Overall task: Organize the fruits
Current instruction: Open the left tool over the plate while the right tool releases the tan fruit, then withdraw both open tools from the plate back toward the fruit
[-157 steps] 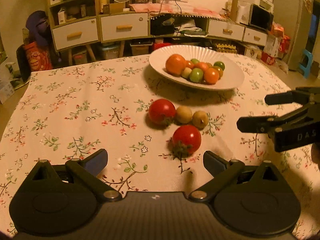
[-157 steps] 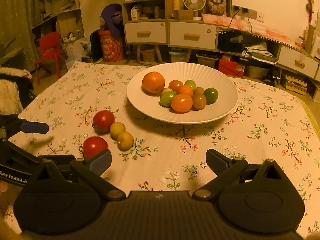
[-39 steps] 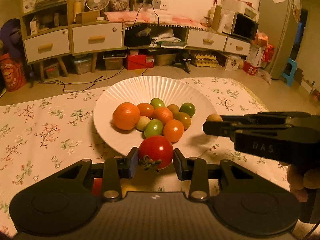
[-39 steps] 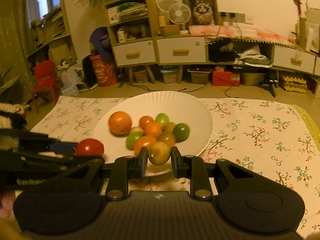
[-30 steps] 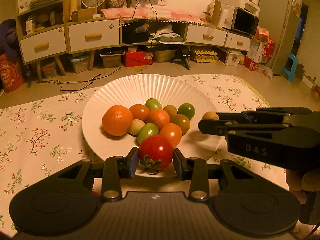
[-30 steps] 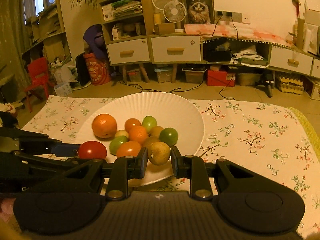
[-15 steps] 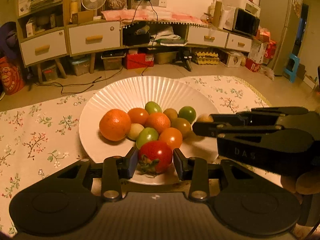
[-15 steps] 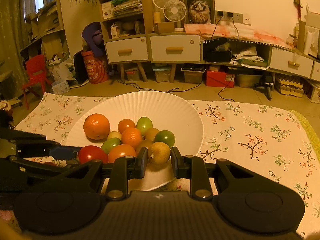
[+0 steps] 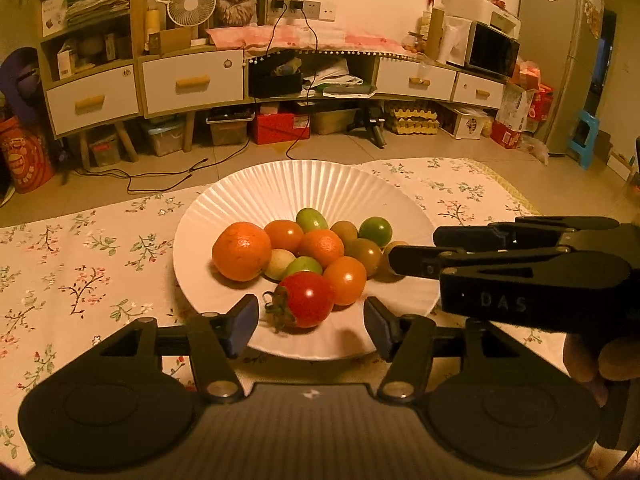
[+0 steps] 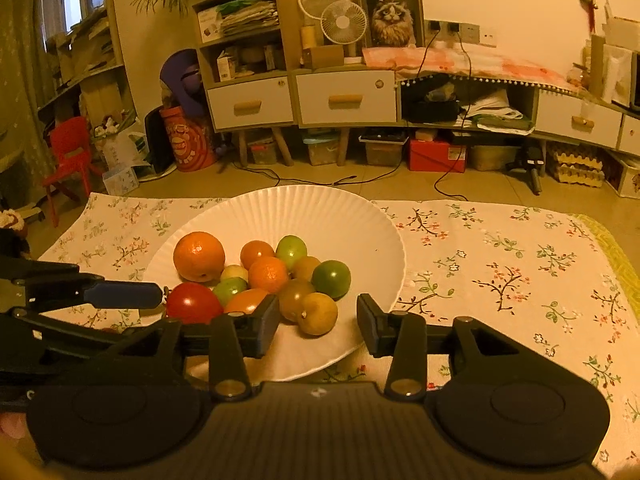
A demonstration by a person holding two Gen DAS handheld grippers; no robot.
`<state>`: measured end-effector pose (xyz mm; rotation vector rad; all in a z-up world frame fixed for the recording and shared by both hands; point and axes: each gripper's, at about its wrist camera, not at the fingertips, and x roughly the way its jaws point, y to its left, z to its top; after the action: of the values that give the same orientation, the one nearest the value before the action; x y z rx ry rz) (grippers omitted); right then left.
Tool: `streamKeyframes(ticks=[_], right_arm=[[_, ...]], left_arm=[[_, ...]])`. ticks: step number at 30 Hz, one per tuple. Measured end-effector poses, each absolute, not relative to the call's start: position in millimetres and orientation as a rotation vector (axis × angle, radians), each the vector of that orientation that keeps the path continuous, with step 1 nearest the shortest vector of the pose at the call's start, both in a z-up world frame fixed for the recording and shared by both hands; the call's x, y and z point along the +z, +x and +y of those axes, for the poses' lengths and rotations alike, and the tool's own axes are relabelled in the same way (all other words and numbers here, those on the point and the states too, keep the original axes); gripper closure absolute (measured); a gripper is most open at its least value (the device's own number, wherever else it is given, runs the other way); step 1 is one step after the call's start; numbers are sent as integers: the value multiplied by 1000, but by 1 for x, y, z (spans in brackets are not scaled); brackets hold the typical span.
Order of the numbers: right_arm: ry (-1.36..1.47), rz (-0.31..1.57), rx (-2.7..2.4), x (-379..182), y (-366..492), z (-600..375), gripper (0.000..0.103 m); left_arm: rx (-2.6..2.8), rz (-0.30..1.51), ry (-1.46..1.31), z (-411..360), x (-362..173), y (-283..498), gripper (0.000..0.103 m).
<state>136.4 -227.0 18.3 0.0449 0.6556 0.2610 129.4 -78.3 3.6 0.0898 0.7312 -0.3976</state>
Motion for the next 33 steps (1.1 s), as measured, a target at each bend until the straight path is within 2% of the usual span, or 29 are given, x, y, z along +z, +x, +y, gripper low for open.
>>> streamKeyframes(ticks=[3, 13, 27, 33], right_arm=[[48, 650, 262, 22, 133, -227, 54], [41, 650, 264, 30, 123, -222, 46], [32, 666, 286, 33, 102, -206, 19], [19, 685, 307, 30, 92, -193, 12]], left_arm=[[-397, 720, 94, -77, 7, 123, 32], [-386, 713, 88, -63, 13, 107, 25], [-339, 743, 116, -34, 7, 81, 8], [-327, 759, 140, -24, 3, 71, 5]])
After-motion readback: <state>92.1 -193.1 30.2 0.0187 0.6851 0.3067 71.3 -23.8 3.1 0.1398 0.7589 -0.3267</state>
